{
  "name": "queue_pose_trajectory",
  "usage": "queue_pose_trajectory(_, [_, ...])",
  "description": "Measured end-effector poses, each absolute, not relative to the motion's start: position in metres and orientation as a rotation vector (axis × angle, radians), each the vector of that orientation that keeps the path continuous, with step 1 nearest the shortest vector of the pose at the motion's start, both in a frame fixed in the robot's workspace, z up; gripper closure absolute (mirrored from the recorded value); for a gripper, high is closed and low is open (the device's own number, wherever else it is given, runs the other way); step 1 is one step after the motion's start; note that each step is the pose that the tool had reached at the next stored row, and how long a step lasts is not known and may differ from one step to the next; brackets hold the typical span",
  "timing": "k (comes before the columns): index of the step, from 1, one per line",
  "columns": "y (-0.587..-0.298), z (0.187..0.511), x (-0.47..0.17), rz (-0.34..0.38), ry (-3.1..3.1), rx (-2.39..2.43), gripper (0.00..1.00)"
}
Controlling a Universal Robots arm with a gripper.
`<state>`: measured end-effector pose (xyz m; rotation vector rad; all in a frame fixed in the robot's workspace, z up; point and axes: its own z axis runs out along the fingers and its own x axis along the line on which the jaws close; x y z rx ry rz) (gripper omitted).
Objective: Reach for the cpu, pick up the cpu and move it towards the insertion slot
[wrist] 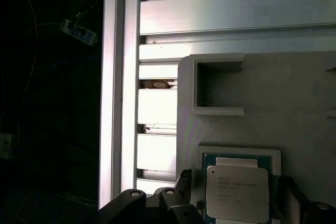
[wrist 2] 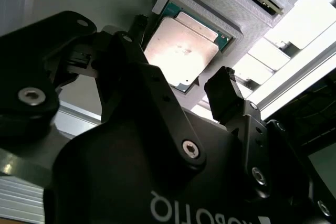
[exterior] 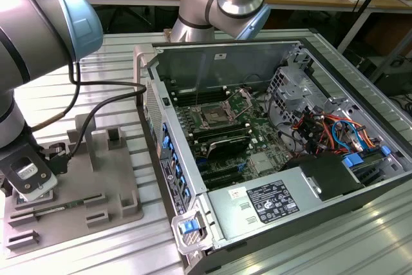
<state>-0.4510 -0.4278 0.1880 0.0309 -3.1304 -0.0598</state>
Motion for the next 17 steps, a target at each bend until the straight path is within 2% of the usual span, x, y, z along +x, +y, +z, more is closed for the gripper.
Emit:
queue_pose_trajectory(3, [-0.4278, 0.188, -0.4509, -0.06, -3.13, 0.031, 0.29])
queue_pose_trajectory(4, [-0.4278, 0.1879, -0.4508, -0.058, -3.13, 0.031, 0.36])
queue_pose_trajectory(17, [-0.4298, 0.1879, -0.4508, -0.05, -3.132, -0.013, 0.36])
